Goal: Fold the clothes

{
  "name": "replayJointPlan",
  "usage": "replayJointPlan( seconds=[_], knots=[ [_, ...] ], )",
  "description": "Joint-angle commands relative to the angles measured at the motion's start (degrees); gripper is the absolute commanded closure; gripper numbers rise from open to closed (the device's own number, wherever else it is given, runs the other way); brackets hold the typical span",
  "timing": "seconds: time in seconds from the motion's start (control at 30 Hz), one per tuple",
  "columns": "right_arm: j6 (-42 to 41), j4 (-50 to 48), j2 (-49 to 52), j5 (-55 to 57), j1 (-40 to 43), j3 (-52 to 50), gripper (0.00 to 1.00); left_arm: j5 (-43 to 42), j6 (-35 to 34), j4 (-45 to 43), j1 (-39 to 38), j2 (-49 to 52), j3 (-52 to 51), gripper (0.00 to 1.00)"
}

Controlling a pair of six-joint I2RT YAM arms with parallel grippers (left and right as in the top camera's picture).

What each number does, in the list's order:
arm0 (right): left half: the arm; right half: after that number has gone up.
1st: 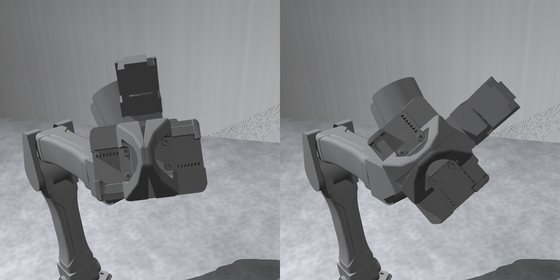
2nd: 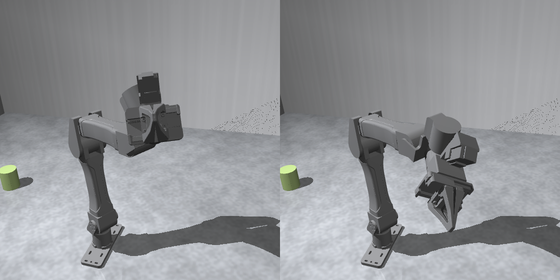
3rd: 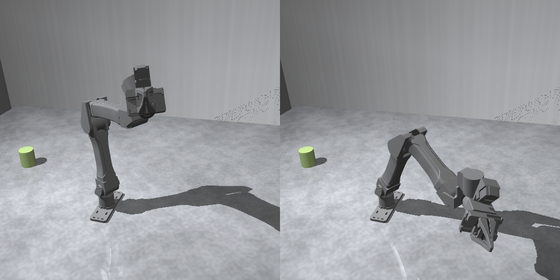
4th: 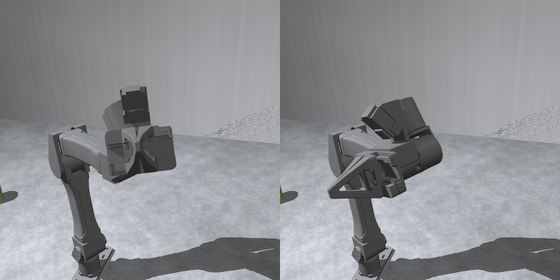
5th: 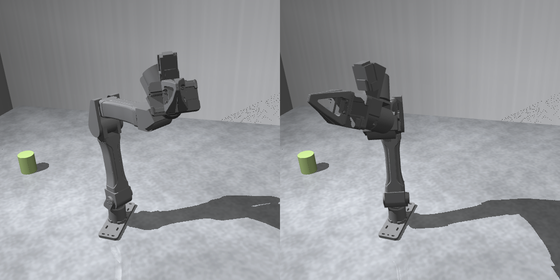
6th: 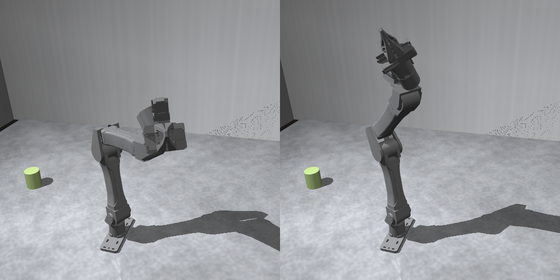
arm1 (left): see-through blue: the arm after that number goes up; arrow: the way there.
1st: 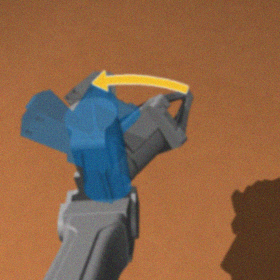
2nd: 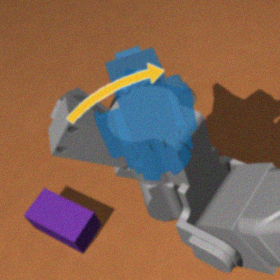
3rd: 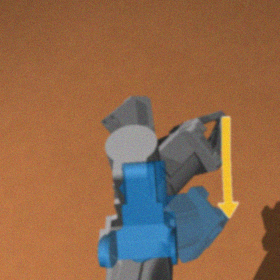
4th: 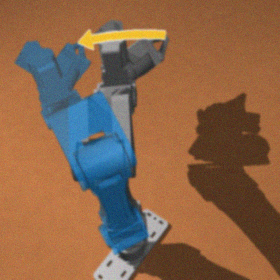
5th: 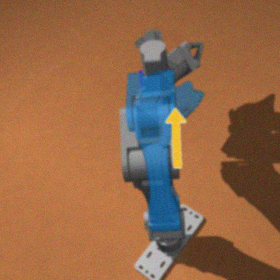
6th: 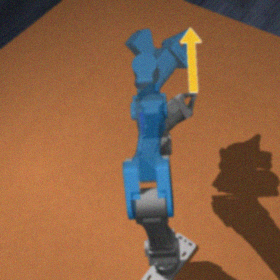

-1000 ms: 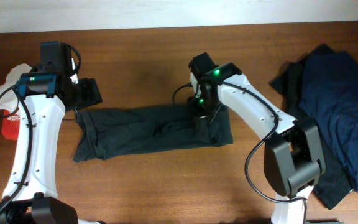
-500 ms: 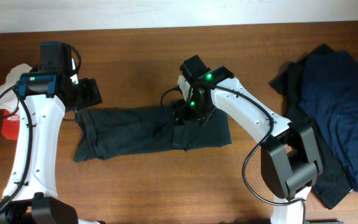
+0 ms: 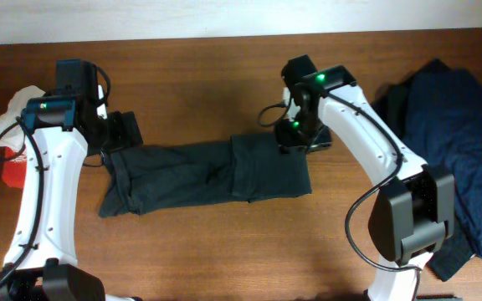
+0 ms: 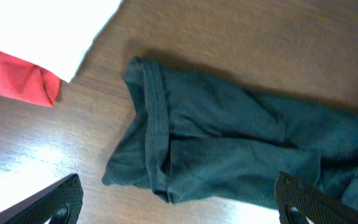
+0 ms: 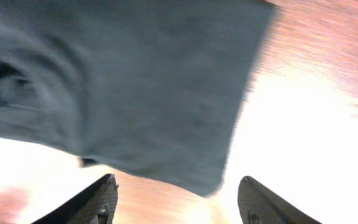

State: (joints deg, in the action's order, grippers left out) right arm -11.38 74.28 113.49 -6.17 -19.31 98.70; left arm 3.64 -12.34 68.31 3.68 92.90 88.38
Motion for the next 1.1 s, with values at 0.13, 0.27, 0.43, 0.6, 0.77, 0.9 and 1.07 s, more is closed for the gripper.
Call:
replayJointPlan(
  seconds=[0.13, 0.27, 0.43, 0.6, 0.77, 0.9, 1.07],
  knots=[
    [-2.69, 1.99, -1.53, 12.9, 3.39, -1.81, 0.29, -8.9, 9.07, 3.58, 0.76, 7.74, -0.39, 0.01],
    [-2.62, 1.64, -1.53, 12.92, 5.14, -4.85, 0.28, -8.81, 11.39, 4.42, 3.1, 13.99, -0.39, 0.01],
    [-2.43, 0.09, -1.53, 12.9, 6.12, -8.28, 0.26, -7.3, 13.84, 4.17, 5.68, 19.47, -0.39, 0.01],
    [-2.45, -1.7, -1.53, 12.87, 6.27, -10.27, 0.26, -7.26, 18.03, 2.73, 5.97, 25.73, -0.39, 0.01],
    [-2.45, -1.6, -1.53, 12.87, 6.27, -10.27, 0.25, -7.26, 18.71, 0.35, 5.97, 31.89, -0.39, 0.02],
    [-2.45, -1.53, -1.53, 12.9, 6.27, -10.27, 0.25, -7.28, 18.69, 0.66, 5.97, 33.62, -0.39, 0.3],
    [-2.43, -1.42, -1.53, 12.9, 6.27, -10.27, 0.25, -7.26, 18.69, 0.46, 5.97, 33.62, -0.39, 0.86]
  ],
)
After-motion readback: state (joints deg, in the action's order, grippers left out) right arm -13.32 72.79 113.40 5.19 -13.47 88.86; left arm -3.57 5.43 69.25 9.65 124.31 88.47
